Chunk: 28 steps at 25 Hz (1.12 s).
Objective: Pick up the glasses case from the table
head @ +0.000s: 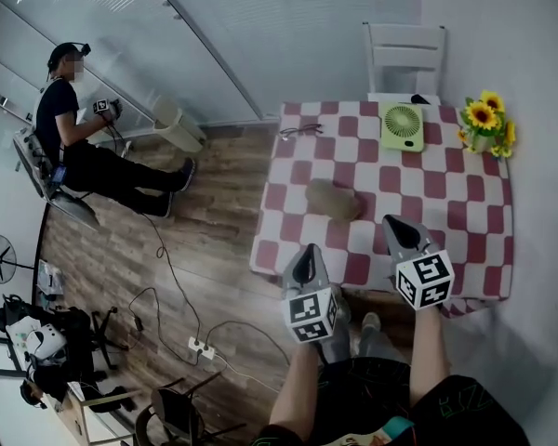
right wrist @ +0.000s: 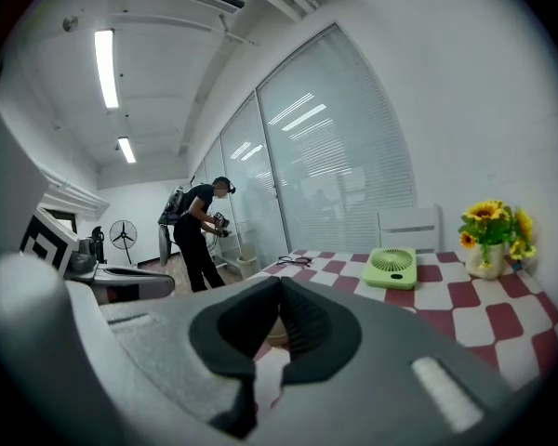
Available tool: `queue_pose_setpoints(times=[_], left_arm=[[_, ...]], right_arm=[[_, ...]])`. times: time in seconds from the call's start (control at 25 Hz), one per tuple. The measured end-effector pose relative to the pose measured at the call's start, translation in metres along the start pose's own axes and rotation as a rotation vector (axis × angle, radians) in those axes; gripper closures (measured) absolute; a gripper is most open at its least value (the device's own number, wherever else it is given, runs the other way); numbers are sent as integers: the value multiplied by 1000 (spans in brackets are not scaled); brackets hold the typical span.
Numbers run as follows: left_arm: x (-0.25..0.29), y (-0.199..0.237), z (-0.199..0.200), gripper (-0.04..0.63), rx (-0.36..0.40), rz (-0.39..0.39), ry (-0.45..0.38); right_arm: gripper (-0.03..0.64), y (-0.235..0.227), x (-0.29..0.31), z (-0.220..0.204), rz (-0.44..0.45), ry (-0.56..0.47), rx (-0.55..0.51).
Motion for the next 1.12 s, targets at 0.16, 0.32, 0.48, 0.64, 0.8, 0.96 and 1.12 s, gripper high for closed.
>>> queue_pose_setpoints(times=[0.16,0.32,0.48,0.64,0.8,0.96,1.12], left_arm=[[15,14,-5,584,-29,-7,20],[33,25,-13,584,-60,-24,42],[51,39,-16,584,-96,-20,50],[63,53,-22,584,-134,-9,68],[75,62,-29,584,-158,-2,78],[86,66,-38,584,-197,-2,94],[93,71,-43,584,-219,-1,108]], right_arm=[[612,4,22,-2,8,37,-17],[612,8,45,-7,15,89,-39],[612,11,64,-8,34,125,-65],[612,13,80,-13,40,174,-94],[612,18,98,-12,73,210,-134],[612,20,115,-14,107,261,-168],[503,26,132,-21,151,341,-209]])
Point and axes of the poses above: the fingertips, and each gripper's own axes: x forward along the fingers, y to its left, z out of its top, the point moved 3 cm from there along -x, backward along the fingers, and after that the axes turned 2 degrees about -z, right-handed, at the moved point
